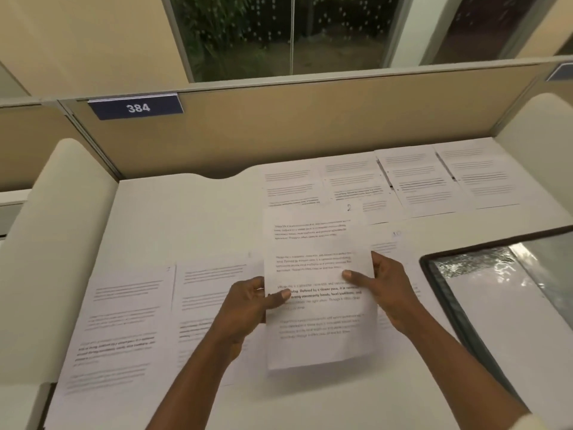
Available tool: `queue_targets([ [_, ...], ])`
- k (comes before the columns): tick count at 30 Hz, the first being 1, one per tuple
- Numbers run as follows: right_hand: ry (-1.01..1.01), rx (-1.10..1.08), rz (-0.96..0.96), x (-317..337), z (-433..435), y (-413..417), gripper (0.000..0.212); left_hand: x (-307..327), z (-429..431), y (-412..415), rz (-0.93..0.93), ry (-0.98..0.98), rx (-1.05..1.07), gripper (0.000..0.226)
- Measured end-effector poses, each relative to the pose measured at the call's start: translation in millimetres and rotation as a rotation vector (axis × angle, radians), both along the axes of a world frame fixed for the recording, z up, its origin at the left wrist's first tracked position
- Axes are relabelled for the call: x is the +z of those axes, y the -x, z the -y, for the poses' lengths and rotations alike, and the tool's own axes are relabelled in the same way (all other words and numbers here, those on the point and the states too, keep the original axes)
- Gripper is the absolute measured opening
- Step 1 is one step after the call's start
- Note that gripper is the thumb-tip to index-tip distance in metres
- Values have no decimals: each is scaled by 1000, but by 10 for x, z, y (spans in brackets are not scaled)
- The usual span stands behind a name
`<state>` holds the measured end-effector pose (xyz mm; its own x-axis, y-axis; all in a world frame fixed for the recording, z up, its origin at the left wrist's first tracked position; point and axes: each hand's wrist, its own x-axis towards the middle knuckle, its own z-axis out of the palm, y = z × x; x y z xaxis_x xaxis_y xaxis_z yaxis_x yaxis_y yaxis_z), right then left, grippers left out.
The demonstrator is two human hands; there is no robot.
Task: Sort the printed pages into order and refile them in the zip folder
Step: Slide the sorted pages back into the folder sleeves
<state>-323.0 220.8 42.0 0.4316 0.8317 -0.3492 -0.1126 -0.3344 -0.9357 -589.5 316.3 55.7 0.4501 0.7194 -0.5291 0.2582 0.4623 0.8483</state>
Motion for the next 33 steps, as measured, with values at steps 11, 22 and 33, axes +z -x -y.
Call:
queue_targets([
  [11, -75, -141, 109, -30, 1082, -1200, 23, 31, 1011, -1371, -136, -186, 175, 18],
  [22, -87, -122, 138, -3, 1898, -2522, 20, 31, 1949, -2594, -152, -239, 177, 19],
  [33, -36, -35, 175, -39, 1709, -3286, 14, -98, 1886, -3254, -234, -322, 202, 15],
])
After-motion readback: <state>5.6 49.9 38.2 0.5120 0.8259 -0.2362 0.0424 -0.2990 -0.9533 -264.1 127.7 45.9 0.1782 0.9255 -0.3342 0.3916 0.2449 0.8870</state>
